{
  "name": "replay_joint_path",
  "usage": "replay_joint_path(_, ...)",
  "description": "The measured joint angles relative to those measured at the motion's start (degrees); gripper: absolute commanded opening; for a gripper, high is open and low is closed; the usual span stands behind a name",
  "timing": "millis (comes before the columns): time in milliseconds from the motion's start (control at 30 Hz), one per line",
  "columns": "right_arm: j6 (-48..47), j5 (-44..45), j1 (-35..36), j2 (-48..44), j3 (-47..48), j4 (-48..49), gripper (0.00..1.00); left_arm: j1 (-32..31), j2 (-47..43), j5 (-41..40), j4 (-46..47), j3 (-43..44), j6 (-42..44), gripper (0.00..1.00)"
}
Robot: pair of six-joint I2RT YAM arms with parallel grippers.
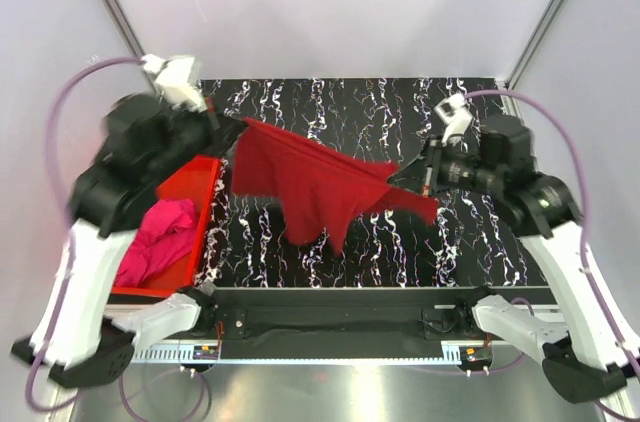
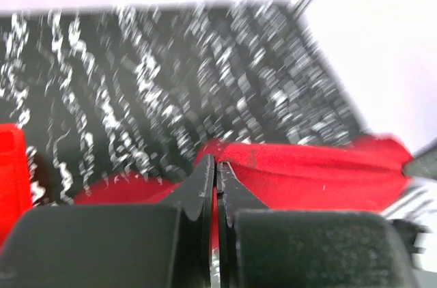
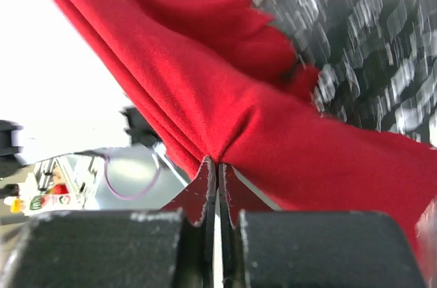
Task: Fold and stack the t-shirts
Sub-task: Flatten the tshirt out
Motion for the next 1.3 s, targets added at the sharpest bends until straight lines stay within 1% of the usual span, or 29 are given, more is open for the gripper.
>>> replay_joint_path(33, 0.3, 0.4, 0.0, 1.1, -1.1, -1.0, 0.00, 0.0, 2.7, -0.2, -0.3, 0.1, 0.9, 0.00)
replay_joint_path(100, 0.9, 2.1, -0.1, 4.9, -1.4, -3.6, 0.00, 0.0, 11.4, -1.3, -2.1, 2.6, 2.7, 0.00)
replay_joint_path(167, 1.7, 5.4, -0.4, 10.9, -1.3, -4.6, 0.00, 0.2, 24.4, -4.3, -4.3, 9.8, 4.3, 0.00)
replay_joint_path(233, 3.0, 8.3, -1.6, 16.9, -1.3, -4.2, 0.00, 0.2, 39.8, -8.0, -7.0, 20.1, 5.4, 0.00)
replay_joint_path(267, 3.5, 9.0, -2.5, 19.0, -1.2, -3.5, 0.00, 0.1, 45.8, -9.5, -7.4, 23.9, 5.7, 0.05)
replay_joint_path(300, 4.2, 9.3, -4.5, 22.1, -1.2, -2.2, 0.01, -0.1, 52.9, -11.5, -8.3, 28.2, 5.8, 0.16)
replay_joint_path(333, 4.5, 9.7, -6.1, 24.3, -1.2, -1.3, 0.05, -0.3, 57.1, -12.7, -8.7, 30.2, 6.0, 0.35)
replay_joint_path(367, 4.5, 10.6, -8.2, 27.0, -0.6, -1.6, 0.12, -0.5, 61.2, -15.7, -9.4, 31.8, 6.6, 0.42)
replay_joint_path(400, 4.5, 11.6, -10.0, 29.4, -0.2, -2.9, 0.34, -0.5, 63.9, -18.4, -9.9, 32.6, 6.6, 0.49)
replay_joint_path(433, 4.3, 12.9, -11.8, 31.8, 0.6, -5.1, 0.47, -0.3, 65.0, -20.3, -10.6, 32.6, 6.6, 0.57)
replay_joint_path(467, 3.9, 13.9, -12.9, 33.5, 1.4, -6.8, 0.59, -0.5, 65.4, -22.7, -11.5, 31.8, 6.9, 0.57)
replay_joint_path(500, 3.2, 15.0, -13.6, 34.7, 1.8, -8.0, 0.80, -0.5, 64.2, -24.7, -11.2, 29.8, 7.1, 0.57)
replay_joint_path(533, 3.2, 15.5, -13.8, 34.9, 1.9, -8.7, 0.82, -0.7, 62.1, -25.9, -10.8, 27.1, 7.3, 0.55)
replay_joint_path(567, 2.5, 16.1, -13.8, 34.7, 1.8, -9.9, 0.83, -1.1, 59.7, -26.7, -10.8, 24.1, 7.4, 0.53)
replay_joint_path(600, 2.0, 16.2, -13.7, 33.9, 1.4, -10.5, 0.83, -2.0, 55.5, -27.0, -8.9, 18.4, 7.3, 0.51)
replay_joint_path(667, 1.6, 15.9, -13.4, 30.4, -1.4, -10.7, 0.83, -4.6, 45.5, -25.6, -8.4, 7.3, 7.1, 0.51)
replay_joint_path(700, 1.6, 15.8, -13.4, 28.7, -3.1, -10.9, 0.82, -5.9, 41.1, -23.6, -7.2, 2.3, 6.8, 0.52)
replay_joint_path(733, 1.6, 15.4, -13.4, 26.4, -5.6, -10.6, 0.78, -7.4, 35.6, -21.0, -6.2, -3.5, 6.2, 0.52)
replay_joint_path(800, 1.7, 14.4, -13.4, 22.2, -10.9, -11.1, 0.75, -10.8, 27.5, -15.6, -5.3, -12.7, 4.6, 0.59)
replay_joint_path(833, 1.7, 13.8, -13.3, 20.3, -13.8, -10.9, 0.70, -12.5, 24.0, -13.1, -3.9, -17.4, 3.5, 0.59)
replay_joint_path(867, 1.6, 13.1, -13.3, 18.9, -16.5, -11.2, 0.66, -13.7, 22.3, -11.2, -3.5, -20.5, 2.4, 0.59)
replay_joint_path(933, 1.6, 11.7, -13.3, 17.6, -20.9, -11.3, 0.56, -15.7, 21.4, -8.1, -2.6, -25.9, -0.4, 0.55)
replay_joint_path(967, 1.6, 11.0, -13.3, 17.3, -22.7, -11.2, 0.52, -16.5, 22.0, -7.1, -1.6, -28.5, -1.9, 0.53)
replay_joint_path(1000, 1.6, 10.0, -13.3, 17.2, -24.6, -11.1, 0.52, -17.0, 23.0, -6.4, -1.2, -30.5, -3.4, 0.51)
replay_joint_path(1033, 1.8, 9.3, -13.2, 17.0, -26.3, -10.6, 0.53, -17.5, 24.0, -5.9, -1.1, -32.0, -4.8, 0.51)
replay_joint_path(1100, 2.1, 7.5, -13.1, 17.0, -28.9, -10.1, 0.61, -18.4, 25.1, -5.9, -1.4, -34.4, -7.5, 0.55)
replay_joint_path(1133, 2.4, 6.6, -12.9, 17.0, -30.3, -9.2, 0.64, -18.9, 25.2, -6.0, -1.8, -35.4, -9.1, 0.61)
replay_joint_path(1233, 3.2, 5.2, -11.5, 17.8, -32.0, -6.8, 0.78, -20.4, 24.1, -6.3, -2.0, -37.4, -12.9, 0.72)
replay_joint_path(1300, 3.6, 4.3, -9.6, 19.8, -32.1, -4.6, 0.79, -21.0, 22.9, -6.2, -1.6, -38.9, -14.8, 0.72)
